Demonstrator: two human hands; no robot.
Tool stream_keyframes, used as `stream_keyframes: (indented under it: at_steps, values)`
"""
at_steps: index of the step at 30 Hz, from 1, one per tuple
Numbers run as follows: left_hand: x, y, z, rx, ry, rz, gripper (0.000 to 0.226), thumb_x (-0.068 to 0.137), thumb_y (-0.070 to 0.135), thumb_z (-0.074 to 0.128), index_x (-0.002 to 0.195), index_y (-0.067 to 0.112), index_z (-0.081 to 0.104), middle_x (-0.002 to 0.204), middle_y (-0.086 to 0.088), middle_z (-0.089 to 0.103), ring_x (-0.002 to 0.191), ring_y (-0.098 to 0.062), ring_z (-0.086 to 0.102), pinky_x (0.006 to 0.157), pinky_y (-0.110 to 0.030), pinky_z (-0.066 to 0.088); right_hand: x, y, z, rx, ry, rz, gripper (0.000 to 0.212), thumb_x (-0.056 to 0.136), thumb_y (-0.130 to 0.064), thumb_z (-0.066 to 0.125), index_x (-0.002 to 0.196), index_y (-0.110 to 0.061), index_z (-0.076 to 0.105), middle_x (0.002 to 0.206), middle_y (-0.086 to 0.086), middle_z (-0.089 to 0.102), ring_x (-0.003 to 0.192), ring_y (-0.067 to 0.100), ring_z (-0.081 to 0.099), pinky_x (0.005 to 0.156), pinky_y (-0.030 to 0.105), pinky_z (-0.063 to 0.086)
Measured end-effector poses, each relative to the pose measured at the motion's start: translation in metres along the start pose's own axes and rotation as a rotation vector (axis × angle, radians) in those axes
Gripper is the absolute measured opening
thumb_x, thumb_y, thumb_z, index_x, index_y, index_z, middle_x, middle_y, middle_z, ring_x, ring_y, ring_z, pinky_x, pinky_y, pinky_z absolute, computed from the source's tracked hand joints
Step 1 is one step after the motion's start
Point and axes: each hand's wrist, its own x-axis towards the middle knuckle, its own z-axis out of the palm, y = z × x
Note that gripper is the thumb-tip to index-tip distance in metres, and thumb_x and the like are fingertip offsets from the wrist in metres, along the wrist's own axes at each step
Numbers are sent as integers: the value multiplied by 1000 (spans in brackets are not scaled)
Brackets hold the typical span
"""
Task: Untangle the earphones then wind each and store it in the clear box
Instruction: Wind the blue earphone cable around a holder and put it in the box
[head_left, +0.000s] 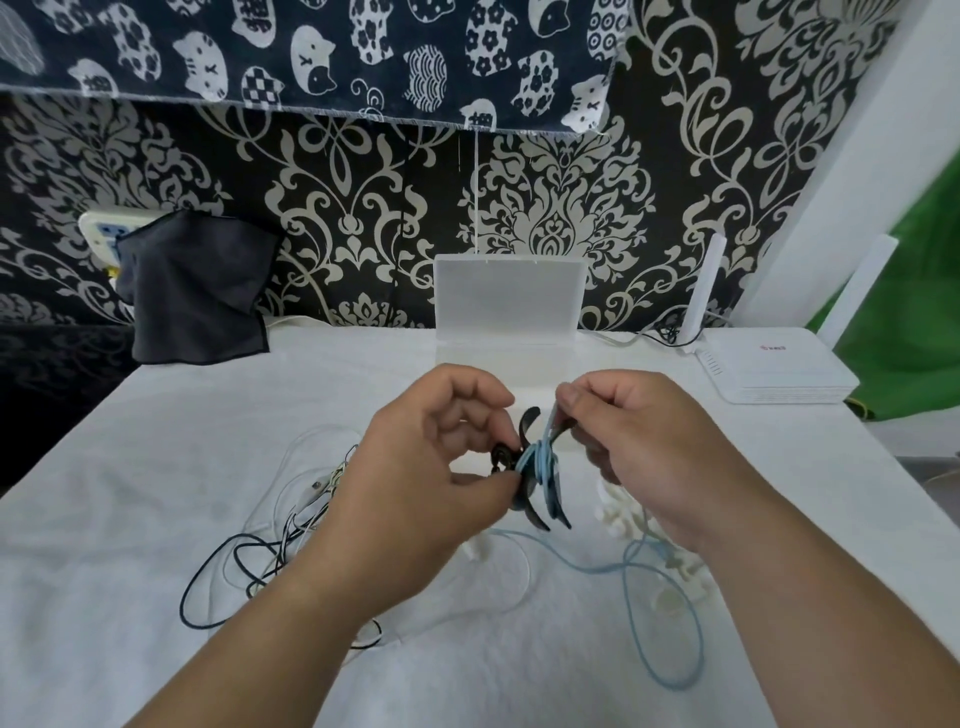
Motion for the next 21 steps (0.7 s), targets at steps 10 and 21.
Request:
stream_keyframes:
  at_steps: [10, 21]
  values:
    - [5, -5, -8, 51, 287, 19, 44, 69, -17, 77, 92, 17, 61, 81, 3, 69, 82, -15, 68, 74, -35, 60, -10, -2, 16, -42, -450, 107, 36, 104, -26, 50, 80, -14, 72, 62, 0, 45, 52, 11, 36, 52, 24, 29]
    - [0, -2, -11, 508, 246, 100, 45, 75, -5, 72, 91, 36, 62, 90, 19, 65, 76, -5, 65, 66, -11, 51, -18, -17, -3, -107, -509, -34, 27, 92, -32, 66, 74, -14, 74, 52, -1, 39, 52, 16, 33, 55, 30, 27]
